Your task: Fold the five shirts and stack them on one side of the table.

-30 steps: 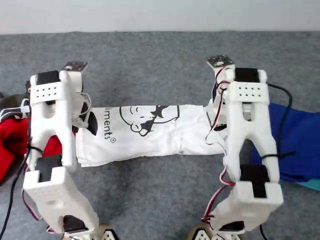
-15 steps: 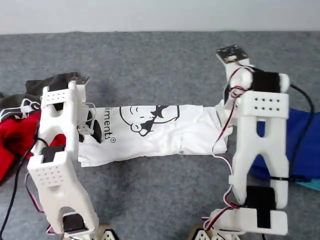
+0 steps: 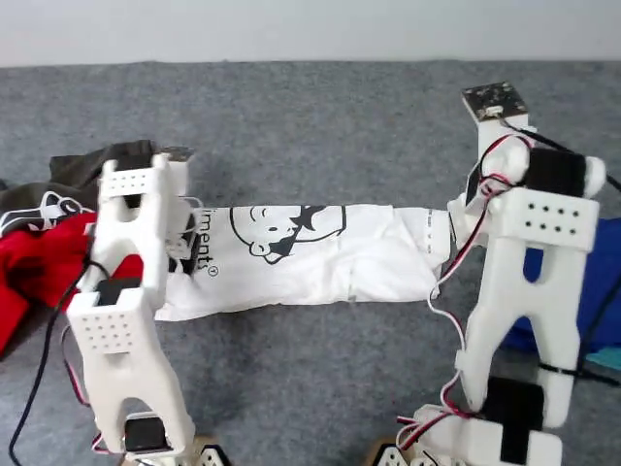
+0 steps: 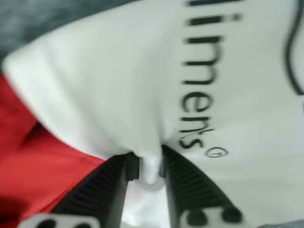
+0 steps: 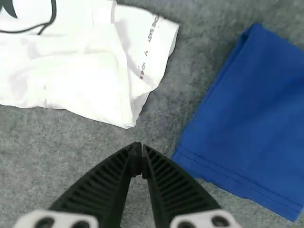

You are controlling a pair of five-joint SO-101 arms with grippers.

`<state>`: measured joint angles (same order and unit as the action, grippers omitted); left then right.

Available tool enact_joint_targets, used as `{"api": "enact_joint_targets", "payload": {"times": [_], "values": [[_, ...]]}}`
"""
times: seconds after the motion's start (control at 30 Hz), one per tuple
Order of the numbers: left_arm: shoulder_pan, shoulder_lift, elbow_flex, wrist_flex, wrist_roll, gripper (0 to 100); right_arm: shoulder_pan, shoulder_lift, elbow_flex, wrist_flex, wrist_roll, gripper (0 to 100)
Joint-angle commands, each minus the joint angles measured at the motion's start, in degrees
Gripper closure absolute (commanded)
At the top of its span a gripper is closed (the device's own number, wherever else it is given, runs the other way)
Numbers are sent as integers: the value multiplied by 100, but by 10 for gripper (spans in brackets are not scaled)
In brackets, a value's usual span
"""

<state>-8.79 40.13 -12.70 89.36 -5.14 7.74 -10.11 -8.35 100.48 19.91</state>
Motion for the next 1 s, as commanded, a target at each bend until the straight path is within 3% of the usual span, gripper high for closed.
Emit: {"api": "enact_joint_targets", "payload": {"times": [0.0, 0.23, 0.53, 0.67, 0.97], "values": [[97, 308, -13, -35, -114, 979, 66, -549, -246, 215, 220, 989], [387, 132, 4, 237, -246, 985, 66, -1112, -237, 215, 527, 989], [519, -1600, 4, 791, -255, 986, 66, -1569, -220, 215, 527, 989], [870, -2171, 4, 1029, -255, 986, 75, -1657, -220, 233, 527, 989], [2013, -2778, -4, 1046, -220, 986, 910, -1701, -220, 233, 527, 989]]}}
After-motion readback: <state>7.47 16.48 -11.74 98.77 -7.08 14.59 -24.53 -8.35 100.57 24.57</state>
